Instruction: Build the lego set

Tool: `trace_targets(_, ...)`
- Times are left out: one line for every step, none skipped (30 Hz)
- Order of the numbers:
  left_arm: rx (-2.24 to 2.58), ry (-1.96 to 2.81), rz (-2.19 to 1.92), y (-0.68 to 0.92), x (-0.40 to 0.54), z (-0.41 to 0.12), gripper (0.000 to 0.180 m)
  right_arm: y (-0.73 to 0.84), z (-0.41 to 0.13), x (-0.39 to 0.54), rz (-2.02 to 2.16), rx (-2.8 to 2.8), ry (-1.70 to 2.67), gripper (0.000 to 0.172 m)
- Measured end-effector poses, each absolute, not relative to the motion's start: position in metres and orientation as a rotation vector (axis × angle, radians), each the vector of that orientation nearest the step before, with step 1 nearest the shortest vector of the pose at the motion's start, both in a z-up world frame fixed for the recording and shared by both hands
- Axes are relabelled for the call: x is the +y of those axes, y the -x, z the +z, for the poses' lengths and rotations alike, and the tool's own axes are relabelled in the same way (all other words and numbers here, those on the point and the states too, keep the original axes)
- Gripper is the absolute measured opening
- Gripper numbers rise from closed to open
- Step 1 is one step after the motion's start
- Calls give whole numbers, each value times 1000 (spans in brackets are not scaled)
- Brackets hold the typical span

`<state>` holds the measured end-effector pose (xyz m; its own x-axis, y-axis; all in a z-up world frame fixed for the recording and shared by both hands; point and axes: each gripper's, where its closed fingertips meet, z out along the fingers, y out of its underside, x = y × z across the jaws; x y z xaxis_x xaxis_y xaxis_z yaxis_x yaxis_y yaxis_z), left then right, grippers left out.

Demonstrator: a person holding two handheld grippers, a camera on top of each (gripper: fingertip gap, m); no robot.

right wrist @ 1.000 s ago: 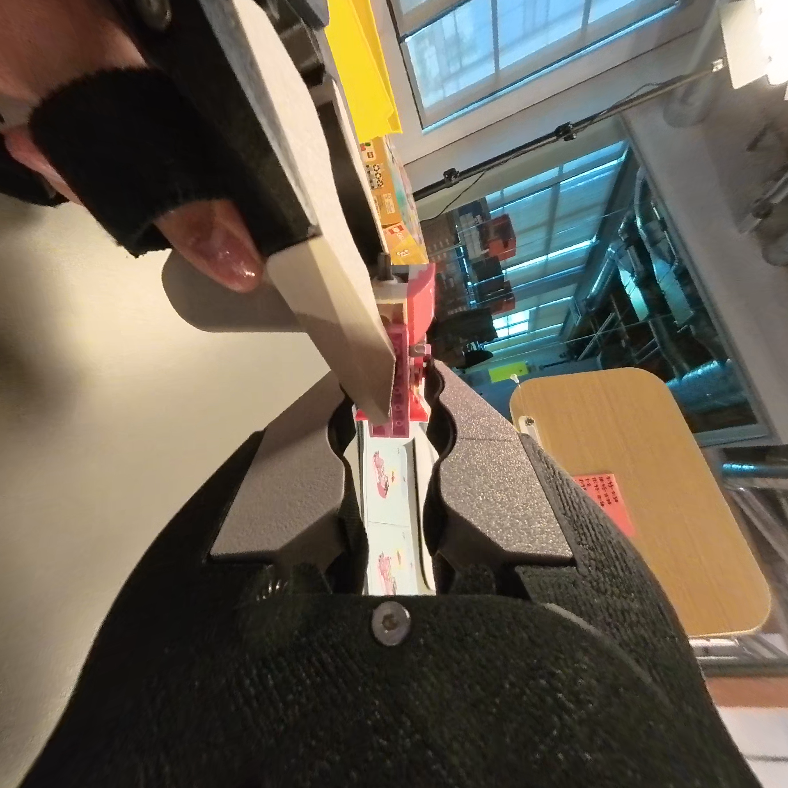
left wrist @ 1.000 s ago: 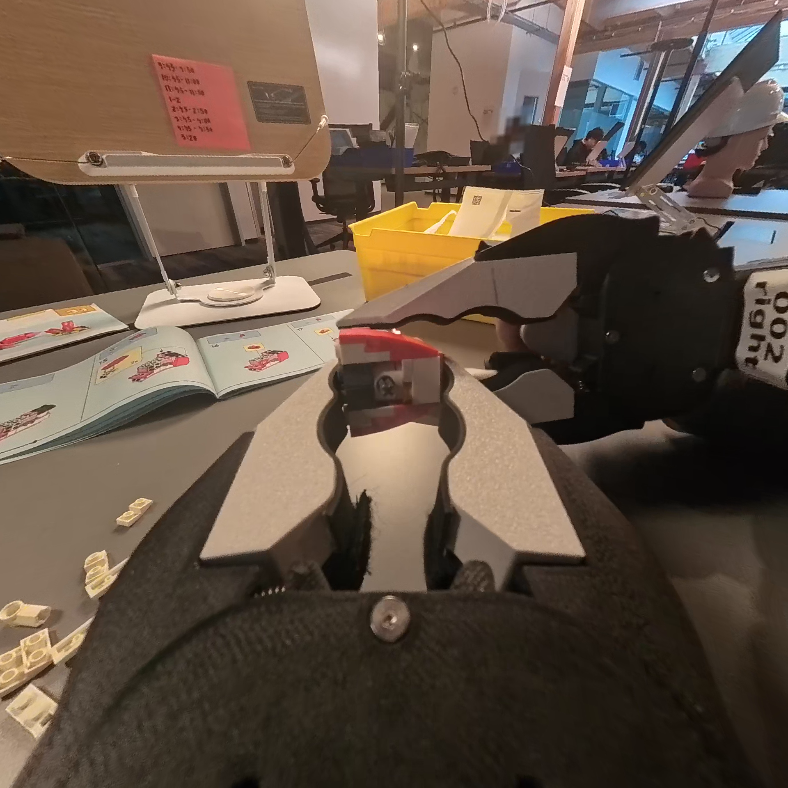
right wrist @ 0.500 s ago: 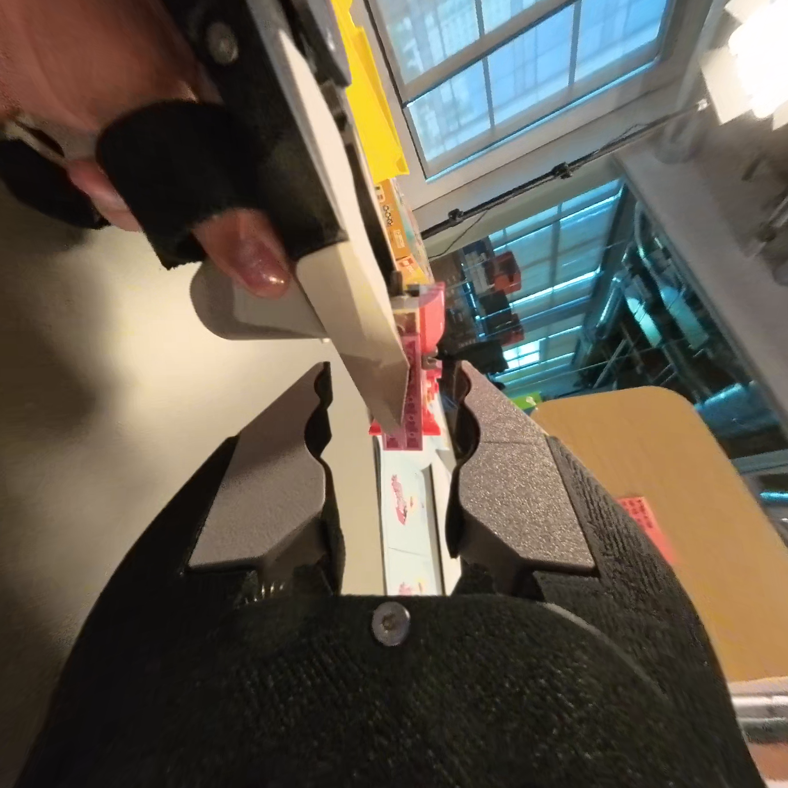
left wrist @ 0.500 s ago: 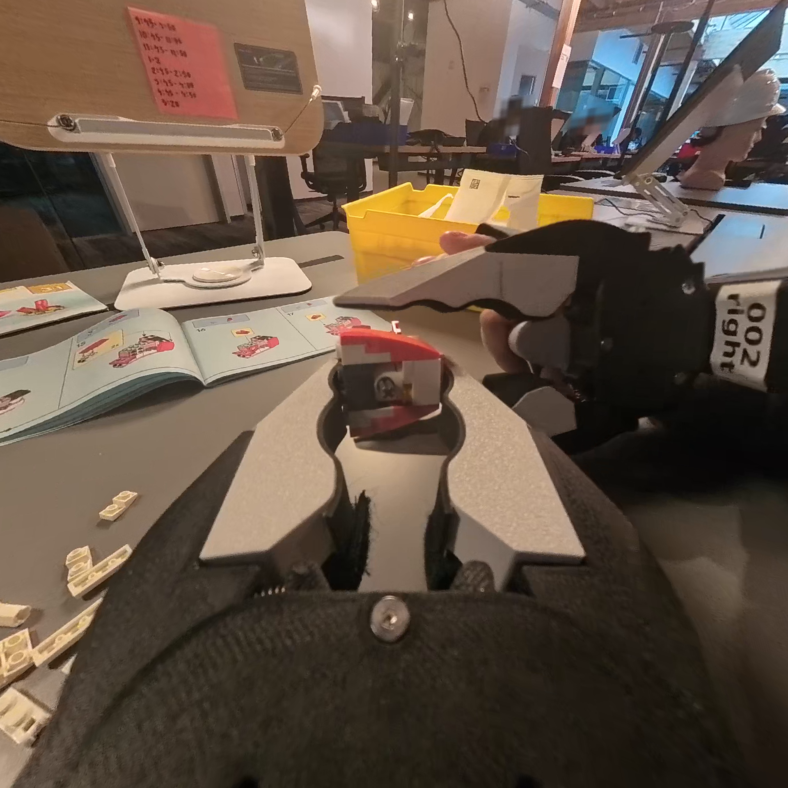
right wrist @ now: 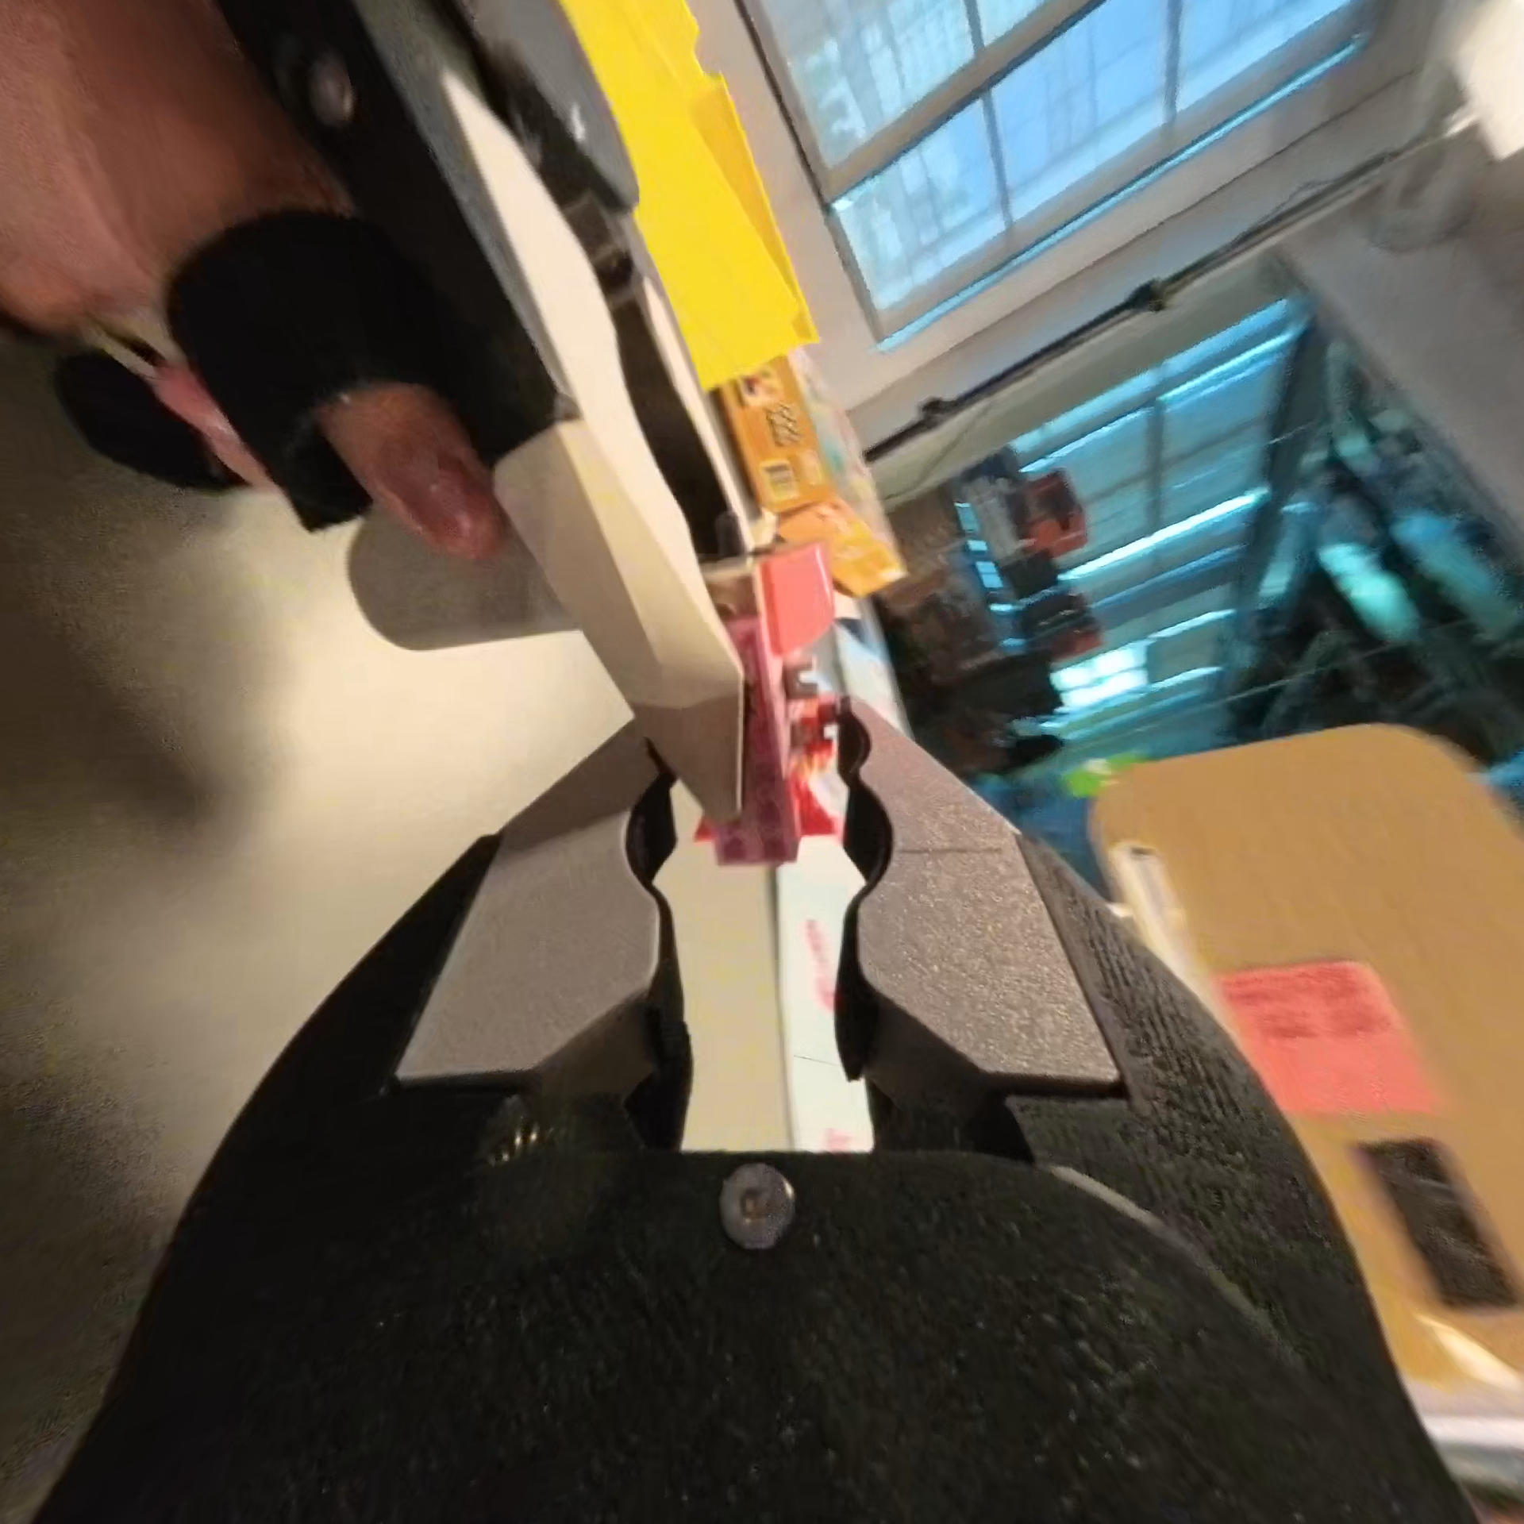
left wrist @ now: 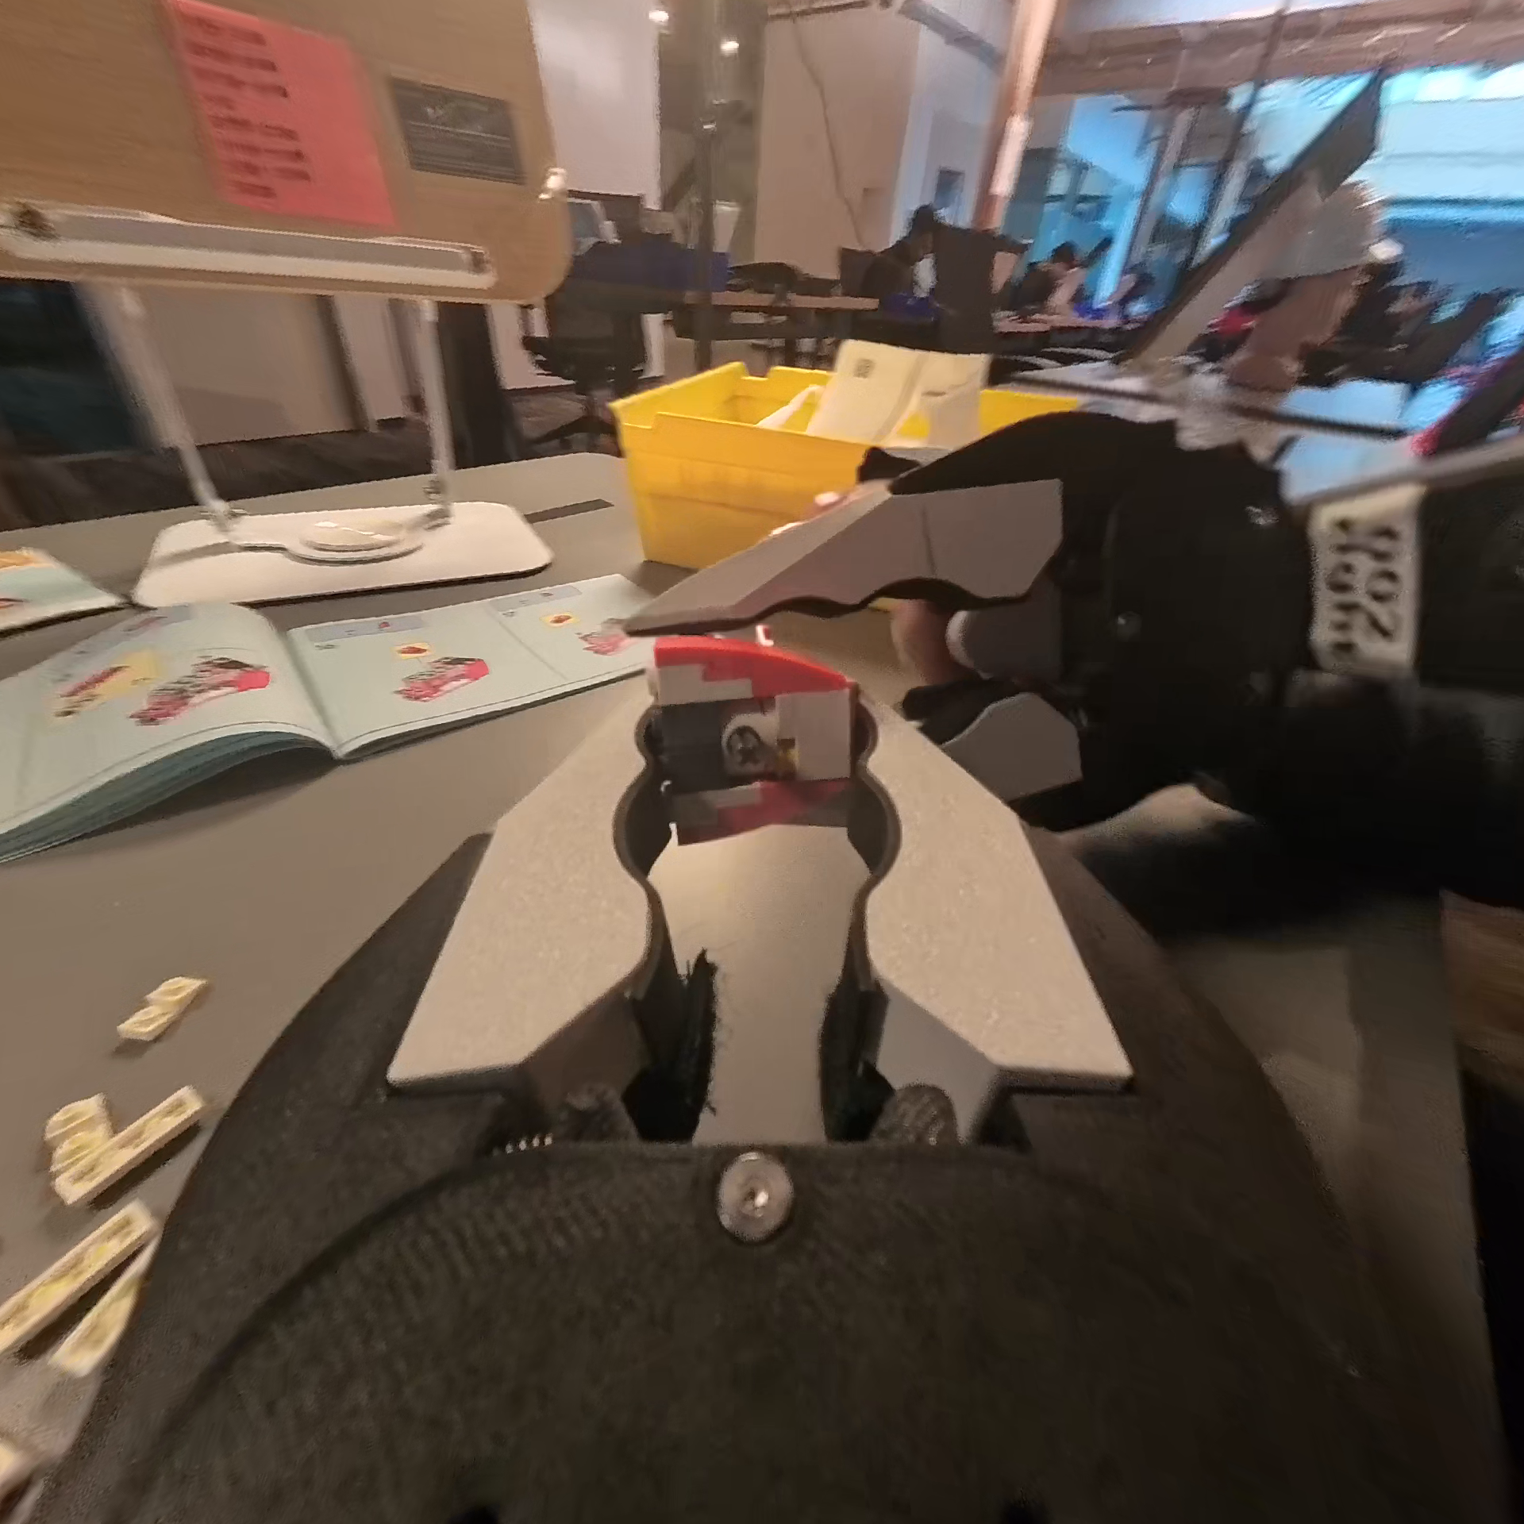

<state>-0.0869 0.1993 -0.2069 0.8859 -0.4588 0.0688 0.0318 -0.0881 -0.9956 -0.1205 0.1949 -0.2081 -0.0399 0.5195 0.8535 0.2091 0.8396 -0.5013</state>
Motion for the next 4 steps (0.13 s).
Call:
trace_targets(335, 1607, -464, 87, 198, -205, 40, 116, -210, 192, 373, -1659, 637, 56)
trace_targets(329, 1597, -490, 89, 197, -204, 40, 112, -211, 191, 465, -1695, 700, 73)
trace_targets(350, 1594, -528, 87, 194, -203, 41, 106, -213, 190, 560, -1731, 751, 78)
trace_targets(384, 1580, -568, 82, 191, -202, 41, 100, -212, 186, 681, -1757, 796, 78)
